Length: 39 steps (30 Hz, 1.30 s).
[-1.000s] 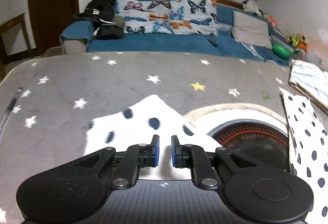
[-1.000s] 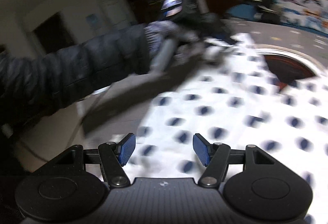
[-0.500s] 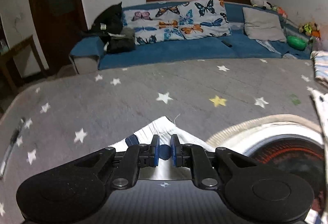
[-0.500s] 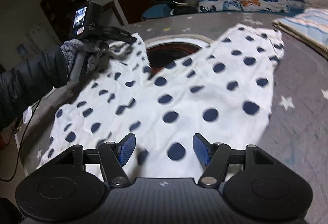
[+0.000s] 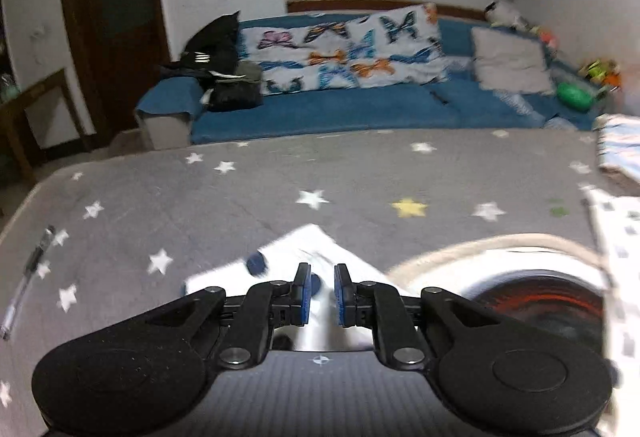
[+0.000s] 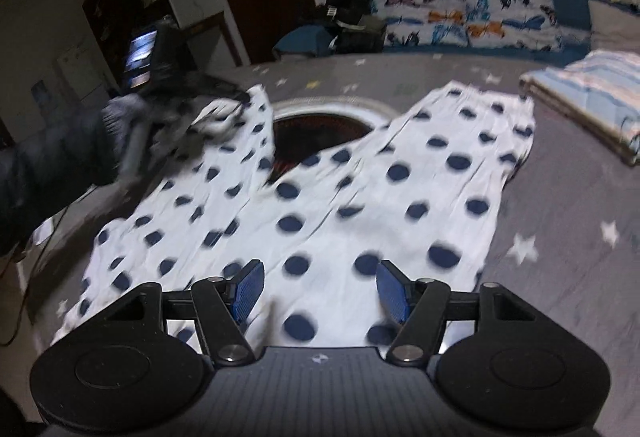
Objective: Fold clothes
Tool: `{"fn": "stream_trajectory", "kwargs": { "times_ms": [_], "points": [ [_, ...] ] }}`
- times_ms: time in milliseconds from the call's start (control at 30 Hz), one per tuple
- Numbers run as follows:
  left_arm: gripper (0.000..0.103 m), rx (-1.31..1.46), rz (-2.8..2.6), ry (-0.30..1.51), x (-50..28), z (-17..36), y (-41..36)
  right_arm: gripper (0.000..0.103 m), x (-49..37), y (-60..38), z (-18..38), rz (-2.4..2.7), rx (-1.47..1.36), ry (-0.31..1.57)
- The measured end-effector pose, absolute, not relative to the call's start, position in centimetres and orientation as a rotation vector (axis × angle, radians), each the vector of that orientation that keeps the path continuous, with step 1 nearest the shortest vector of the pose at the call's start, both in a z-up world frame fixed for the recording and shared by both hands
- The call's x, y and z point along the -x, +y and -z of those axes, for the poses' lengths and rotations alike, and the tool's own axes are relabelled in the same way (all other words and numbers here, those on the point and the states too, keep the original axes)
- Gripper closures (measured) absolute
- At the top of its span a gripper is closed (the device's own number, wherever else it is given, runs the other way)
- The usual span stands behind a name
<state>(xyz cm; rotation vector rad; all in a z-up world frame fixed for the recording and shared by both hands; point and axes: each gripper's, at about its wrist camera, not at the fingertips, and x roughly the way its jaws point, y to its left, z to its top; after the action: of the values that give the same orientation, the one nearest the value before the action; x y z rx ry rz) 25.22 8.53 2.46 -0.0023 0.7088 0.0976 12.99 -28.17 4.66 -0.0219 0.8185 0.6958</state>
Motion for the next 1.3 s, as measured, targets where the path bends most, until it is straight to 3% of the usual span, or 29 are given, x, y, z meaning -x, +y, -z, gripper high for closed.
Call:
{"fn": "stream_trajectory", "kwargs": {
  "times_ms": [533,667,800,900,933,1300],
  "points": [
    [0.089,0.233,-0.001,0.705,-5.4,-4.4,7.6,0.040,-12.0,-30.9,-4.4,-0.557,0.016,0.786],
    [0.072,0.314,-0.013,0.723,-2.2,-4.0,7.6,0.040,-9.7,-30.1,-5.0,-0.604,0.025,0.775],
    [0.072,0.336,-0.019,0.755,-1.0,-2.8,6.7,0.040,-7.6,-29.0,-5.1,-0.643,0.062,0.768],
    [0.079,0.358,-0.043,0.769,-0.6,-2.0,6.4,0.040,-6.1,-28.3,-5.1,-0.670,0.108,0.755],
    [0.094,0.363,-0.049,0.765,-0.4,-1.9,6.4,0.040,-5.5,-28.1,-5.1,-0.678,0.125,0.752],
    [0.099,0.334,-0.108,0.743,1.2,-2.4,7.0,0.040,-2.2,-28.5,-3.4,-0.684,0.233,0.792]
  ]
}}
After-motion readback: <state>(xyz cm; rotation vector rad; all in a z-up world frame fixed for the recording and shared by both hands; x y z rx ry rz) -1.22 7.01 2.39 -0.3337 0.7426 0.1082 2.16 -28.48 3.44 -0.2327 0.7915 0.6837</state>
